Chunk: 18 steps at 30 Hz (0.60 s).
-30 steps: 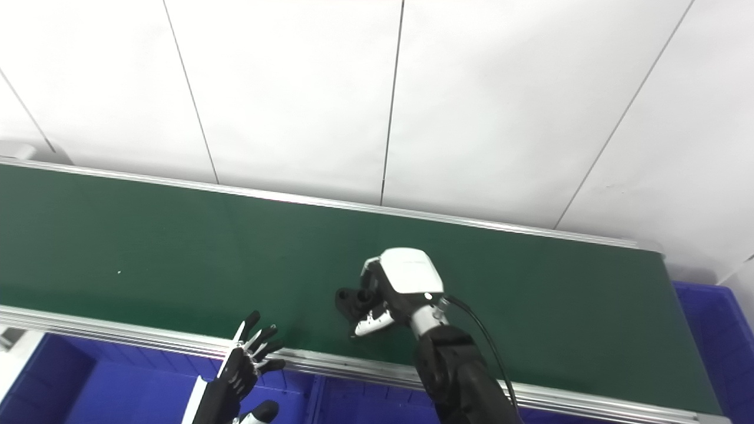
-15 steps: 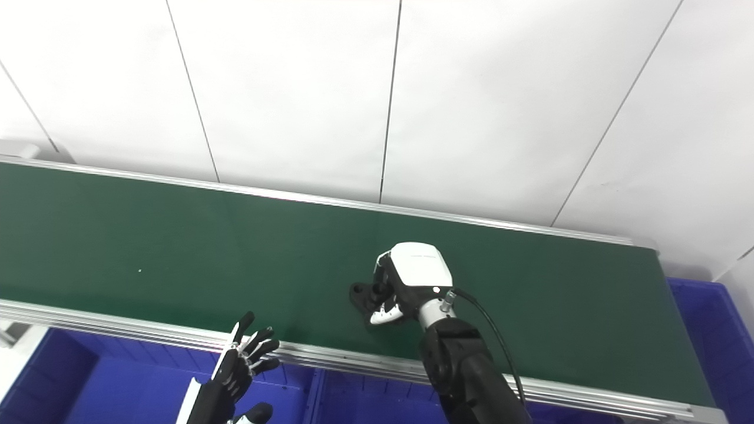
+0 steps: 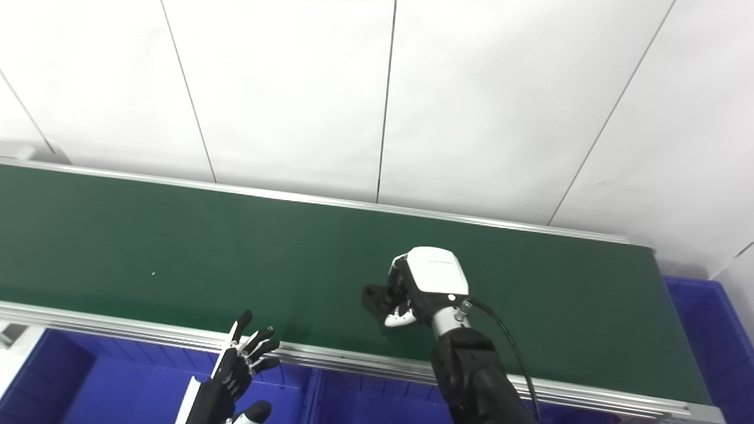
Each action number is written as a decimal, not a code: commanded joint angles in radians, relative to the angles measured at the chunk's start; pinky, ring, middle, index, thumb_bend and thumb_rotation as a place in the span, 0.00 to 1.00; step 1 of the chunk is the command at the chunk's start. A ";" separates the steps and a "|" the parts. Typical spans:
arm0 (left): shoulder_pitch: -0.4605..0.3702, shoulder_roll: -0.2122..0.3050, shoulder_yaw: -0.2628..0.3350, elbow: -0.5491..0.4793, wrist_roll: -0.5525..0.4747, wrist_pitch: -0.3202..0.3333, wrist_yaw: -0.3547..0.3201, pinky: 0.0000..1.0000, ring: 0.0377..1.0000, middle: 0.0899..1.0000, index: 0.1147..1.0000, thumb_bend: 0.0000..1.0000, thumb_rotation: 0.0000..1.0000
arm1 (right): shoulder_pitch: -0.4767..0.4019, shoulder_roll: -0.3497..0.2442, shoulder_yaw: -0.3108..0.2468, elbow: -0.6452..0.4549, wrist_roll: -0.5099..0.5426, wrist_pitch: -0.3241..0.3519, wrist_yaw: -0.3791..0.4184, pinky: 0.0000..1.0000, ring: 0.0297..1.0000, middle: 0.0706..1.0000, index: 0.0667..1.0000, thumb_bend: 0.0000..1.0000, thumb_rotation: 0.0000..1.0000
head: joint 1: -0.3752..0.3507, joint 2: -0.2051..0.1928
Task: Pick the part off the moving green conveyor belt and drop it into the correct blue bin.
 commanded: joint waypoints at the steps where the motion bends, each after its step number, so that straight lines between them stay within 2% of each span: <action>1: -0.006 0.005 0.001 -0.029 -0.014 -0.009 -0.013 0.76 0.83 0.87 1.00 0.79 0.70 | 0.003 -0.012 0.006 -0.063 -0.009 0.022 0.062 0.15 0.21 0.43 0.45 0.53 0.00 | 0.001 -0.001; 6: -0.008 0.013 0.005 -0.039 -0.030 0.001 -0.026 0.77 0.84 0.87 1.00 0.76 0.70 | 0.015 -0.041 -0.011 -0.186 -0.049 0.007 0.114 0.18 0.23 0.43 0.45 0.53 0.00 | -0.023 0.013; 9: -0.009 0.016 0.010 -0.050 -0.028 0.013 -0.029 0.77 0.83 0.87 1.00 0.77 0.71 | 0.022 -0.050 -0.021 -0.271 -0.078 0.016 0.176 0.18 0.24 0.43 0.45 0.53 0.00 | -0.034 0.021; 14: -0.008 0.022 0.017 -0.077 -0.019 0.042 -0.033 0.77 0.83 0.87 1.00 0.78 0.75 | 0.067 -0.079 -0.035 -0.400 -0.088 -0.018 0.250 0.22 0.27 0.43 0.45 0.53 0.00 | -0.070 0.063; 15: -0.007 0.023 0.018 -0.083 -0.020 0.049 -0.034 0.77 0.84 0.87 1.00 0.78 0.76 | 0.080 -0.085 -0.033 -0.423 -0.094 -0.024 0.267 0.23 0.29 0.39 0.47 0.52 0.00 | -0.077 0.075; 18: -0.006 0.026 0.019 -0.101 -0.024 0.064 -0.039 0.78 0.85 0.88 1.00 0.78 0.77 | 0.121 -0.096 -0.024 -0.485 -0.117 -0.028 0.335 0.23 0.29 0.43 0.45 0.53 0.00 | -0.087 0.092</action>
